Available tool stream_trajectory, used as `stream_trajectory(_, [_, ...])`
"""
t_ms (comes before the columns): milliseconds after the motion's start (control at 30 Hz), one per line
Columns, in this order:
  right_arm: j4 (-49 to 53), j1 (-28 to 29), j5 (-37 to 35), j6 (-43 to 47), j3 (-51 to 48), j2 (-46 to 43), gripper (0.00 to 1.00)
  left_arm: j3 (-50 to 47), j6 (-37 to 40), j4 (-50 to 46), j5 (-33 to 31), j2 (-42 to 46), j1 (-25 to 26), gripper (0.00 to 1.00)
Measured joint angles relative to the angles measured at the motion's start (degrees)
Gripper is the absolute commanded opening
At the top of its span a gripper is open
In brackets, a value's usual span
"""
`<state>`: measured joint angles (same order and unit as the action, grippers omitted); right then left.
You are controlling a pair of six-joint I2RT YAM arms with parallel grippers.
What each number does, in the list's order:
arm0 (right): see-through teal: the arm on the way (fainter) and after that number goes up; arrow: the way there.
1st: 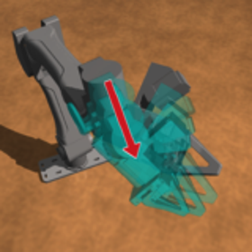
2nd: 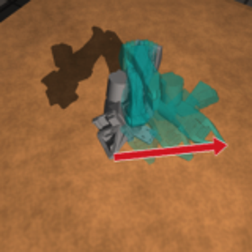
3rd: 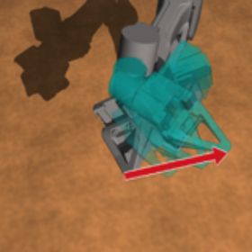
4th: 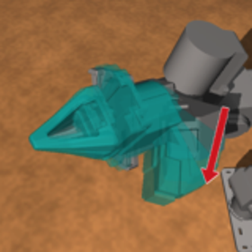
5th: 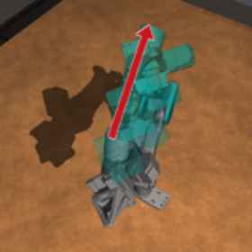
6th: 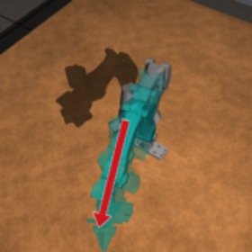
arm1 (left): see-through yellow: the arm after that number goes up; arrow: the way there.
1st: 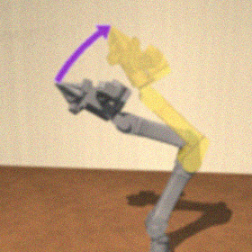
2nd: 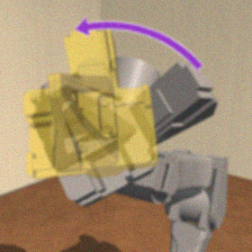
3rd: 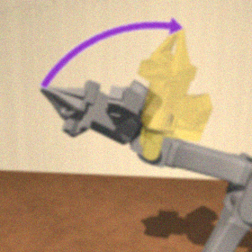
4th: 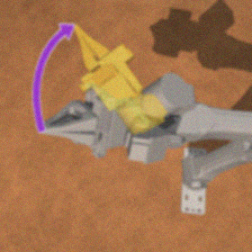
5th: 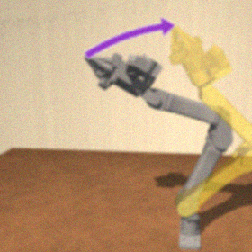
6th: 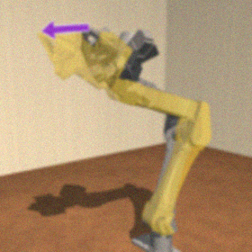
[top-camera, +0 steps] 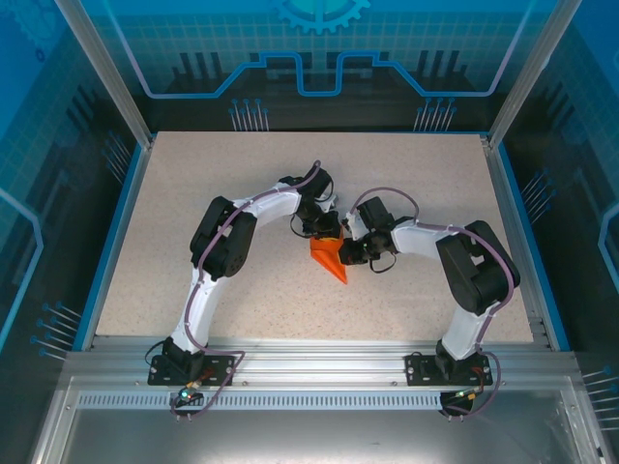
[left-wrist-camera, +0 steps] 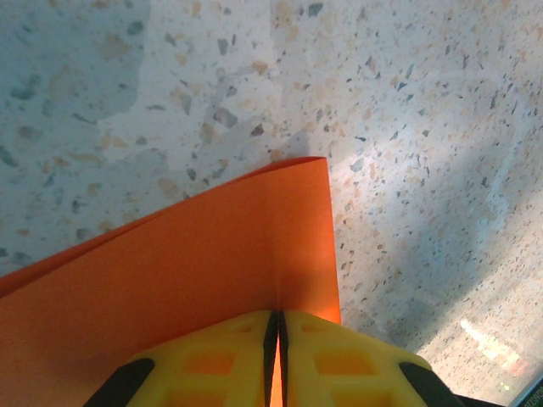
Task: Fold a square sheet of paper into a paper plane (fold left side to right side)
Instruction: Third fold the triangle at the center of the table.
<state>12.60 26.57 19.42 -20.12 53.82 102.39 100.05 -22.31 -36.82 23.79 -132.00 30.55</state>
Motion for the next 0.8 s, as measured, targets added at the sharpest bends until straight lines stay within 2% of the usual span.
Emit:
stream_trajectory(467, [1.33, -0.15, 0.79, 0.00, 1.38, 1.79, 0.00, 0.02, 0.00, 0.00, 0.00, 0.00, 0.04, 0.17])
stream_trajectory(800, [1.49, -0.28, 0.94, 0.00, 1.38, 1.88, 0.00, 1.51, -0.02, -2.32, -0.26, 0.42, -0.26, 0.30])
